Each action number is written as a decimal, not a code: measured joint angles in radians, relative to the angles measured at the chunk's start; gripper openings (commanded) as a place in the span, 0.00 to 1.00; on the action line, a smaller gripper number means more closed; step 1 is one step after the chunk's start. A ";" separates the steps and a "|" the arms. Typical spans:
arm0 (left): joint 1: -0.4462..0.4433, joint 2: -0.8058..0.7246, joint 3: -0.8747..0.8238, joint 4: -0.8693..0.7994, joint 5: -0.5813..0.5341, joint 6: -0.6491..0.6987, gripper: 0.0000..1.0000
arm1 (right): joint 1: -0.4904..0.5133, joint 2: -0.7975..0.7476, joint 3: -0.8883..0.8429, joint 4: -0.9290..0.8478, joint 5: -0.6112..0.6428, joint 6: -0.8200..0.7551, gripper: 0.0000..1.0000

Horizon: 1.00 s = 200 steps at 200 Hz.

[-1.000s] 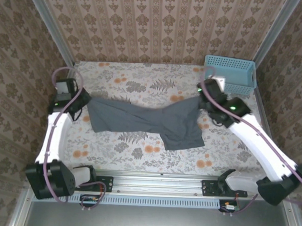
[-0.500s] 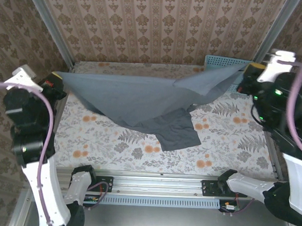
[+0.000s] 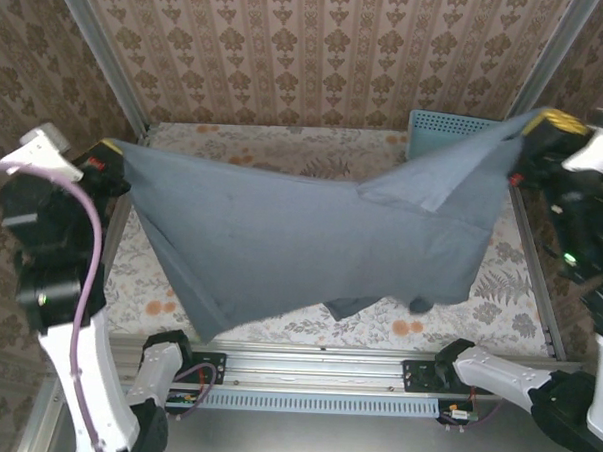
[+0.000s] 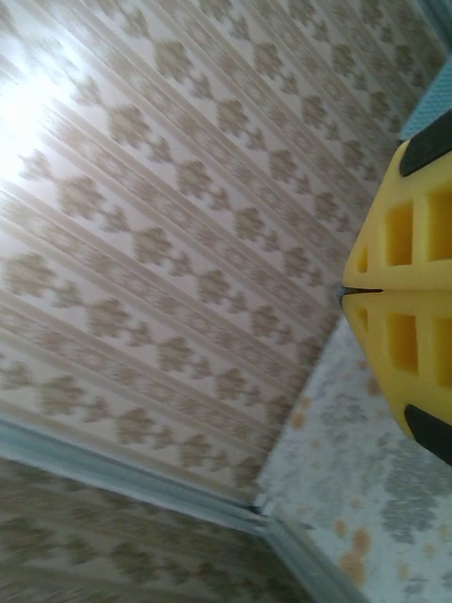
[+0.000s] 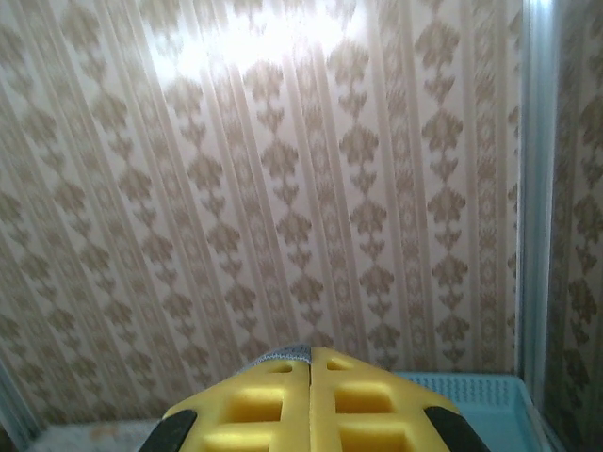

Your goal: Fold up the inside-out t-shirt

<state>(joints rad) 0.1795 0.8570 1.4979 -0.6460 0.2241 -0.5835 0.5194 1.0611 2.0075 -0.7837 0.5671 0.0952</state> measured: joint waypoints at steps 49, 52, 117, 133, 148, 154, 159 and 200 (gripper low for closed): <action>-0.026 0.413 -0.128 0.061 0.077 -0.013 0.00 | -0.093 0.280 -0.178 0.085 0.000 -0.021 0.00; -0.030 0.443 -0.128 0.066 0.077 -0.015 0.00 | -0.103 0.299 -0.178 0.087 -0.006 -0.020 0.00; -0.045 0.950 0.469 0.041 0.090 -0.028 0.00 | -0.269 0.810 0.463 0.076 -0.179 0.013 0.00; -0.031 0.984 0.662 0.041 0.103 -0.034 0.00 | -0.274 0.895 0.703 0.068 -0.193 0.012 0.00; -0.006 0.986 0.811 0.043 0.113 -0.034 0.00 | -0.274 0.910 0.823 0.082 -0.208 0.007 0.00; 0.004 0.979 0.855 0.052 0.113 -0.034 0.00 | -0.274 0.898 0.842 0.097 -0.211 0.005 0.00; 0.013 0.968 0.882 0.060 0.113 -0.034 0.00 | -0.273 0.884 0.842 0.110 -0.216 0.003 0.00; 0.050 0.739 0.705 0.185 0.121 -0.018 0.00 | -0.274 0.722 0.682 0.210 -0.278 -0.018 0.00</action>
<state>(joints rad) 0.2298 1.5963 2.2032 -0.4610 0.3450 -0.6018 0.2459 1.7832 2.6892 -0.5739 0.2886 0.0776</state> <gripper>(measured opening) 0.054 0.064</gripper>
